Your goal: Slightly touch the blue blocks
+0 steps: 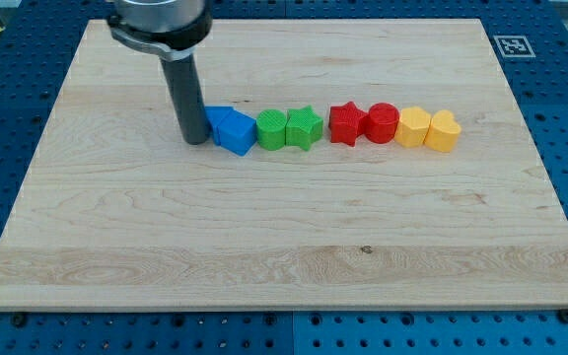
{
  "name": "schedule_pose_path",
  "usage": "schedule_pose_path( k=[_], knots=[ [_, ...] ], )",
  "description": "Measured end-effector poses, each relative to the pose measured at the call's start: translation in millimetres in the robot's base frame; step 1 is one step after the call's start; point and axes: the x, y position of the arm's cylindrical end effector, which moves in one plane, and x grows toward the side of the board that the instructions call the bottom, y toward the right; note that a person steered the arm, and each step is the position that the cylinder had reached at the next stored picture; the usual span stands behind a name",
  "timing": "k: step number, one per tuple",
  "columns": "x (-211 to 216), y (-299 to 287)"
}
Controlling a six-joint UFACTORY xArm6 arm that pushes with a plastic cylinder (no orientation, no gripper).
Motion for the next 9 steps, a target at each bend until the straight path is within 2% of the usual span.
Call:
schedule_pose_path(
  k=[1,2,4,6,7,8,9],
  knots=[
    [0,-3],
    [1,-31],
    [24,6],
    [25,54],
    [25,57],
    [38,36],
    [35,-35]
  ],
)
